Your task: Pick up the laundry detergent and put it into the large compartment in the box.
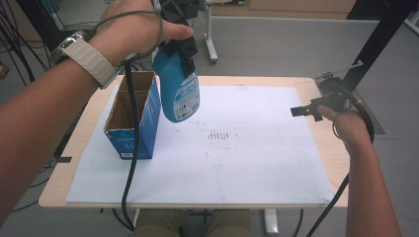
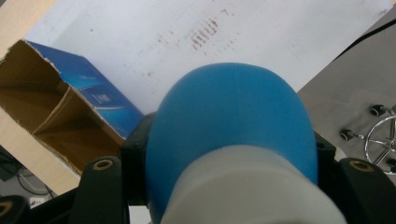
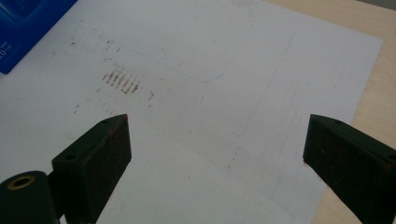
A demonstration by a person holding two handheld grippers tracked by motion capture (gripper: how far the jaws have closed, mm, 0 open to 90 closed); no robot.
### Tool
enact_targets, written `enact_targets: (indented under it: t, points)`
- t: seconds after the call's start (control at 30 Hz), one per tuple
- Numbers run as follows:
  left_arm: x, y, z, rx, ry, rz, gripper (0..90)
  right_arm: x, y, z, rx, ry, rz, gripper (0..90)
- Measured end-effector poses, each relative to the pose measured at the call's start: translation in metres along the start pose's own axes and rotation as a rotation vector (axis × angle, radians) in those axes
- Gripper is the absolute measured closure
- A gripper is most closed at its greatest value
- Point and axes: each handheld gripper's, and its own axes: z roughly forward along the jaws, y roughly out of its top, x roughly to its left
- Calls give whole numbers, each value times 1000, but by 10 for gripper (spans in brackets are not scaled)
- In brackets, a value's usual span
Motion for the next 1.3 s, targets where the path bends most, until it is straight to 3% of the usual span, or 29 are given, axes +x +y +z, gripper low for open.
enact_targets:
  t: [0.67, 1.3]
  points:
    - [11, -8, -18, -16, 5, -103, 385, 0, 1, 1, -5, 7, -4, 77]
    - [46, -19, -29, -4, 17, -302, 384, -3, -1, 3, -13, 18, -3, 77]
